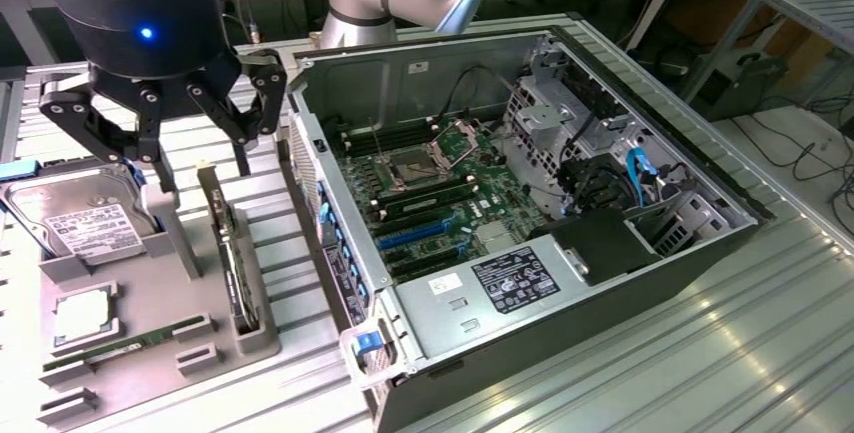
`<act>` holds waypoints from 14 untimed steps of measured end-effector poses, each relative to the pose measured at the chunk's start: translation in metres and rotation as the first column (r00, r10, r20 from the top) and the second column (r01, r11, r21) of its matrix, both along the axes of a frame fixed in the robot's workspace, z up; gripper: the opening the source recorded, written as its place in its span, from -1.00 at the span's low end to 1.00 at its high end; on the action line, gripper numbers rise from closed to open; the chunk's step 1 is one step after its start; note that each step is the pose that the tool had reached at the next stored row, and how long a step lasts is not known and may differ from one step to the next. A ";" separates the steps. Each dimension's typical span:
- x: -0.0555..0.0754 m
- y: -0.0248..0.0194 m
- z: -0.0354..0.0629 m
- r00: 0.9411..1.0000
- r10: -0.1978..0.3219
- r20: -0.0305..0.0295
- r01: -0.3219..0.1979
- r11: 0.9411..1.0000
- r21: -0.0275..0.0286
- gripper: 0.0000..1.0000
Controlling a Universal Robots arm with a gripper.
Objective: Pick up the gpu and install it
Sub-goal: 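Pick up the gpu and move the gpu toward the slot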
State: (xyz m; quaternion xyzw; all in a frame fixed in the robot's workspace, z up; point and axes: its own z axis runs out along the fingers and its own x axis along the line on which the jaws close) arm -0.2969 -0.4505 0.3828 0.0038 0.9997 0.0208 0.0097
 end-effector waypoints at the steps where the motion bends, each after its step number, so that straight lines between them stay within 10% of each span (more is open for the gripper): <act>1: 0.000 0.0000 -0.0003 1.000 0.000 0.000 0.000 1.000 0.000 0.20; 14: 0.000 0.0000 -0.0047 1.000 0.000 0.000 0.000 1.000 0.000 0.20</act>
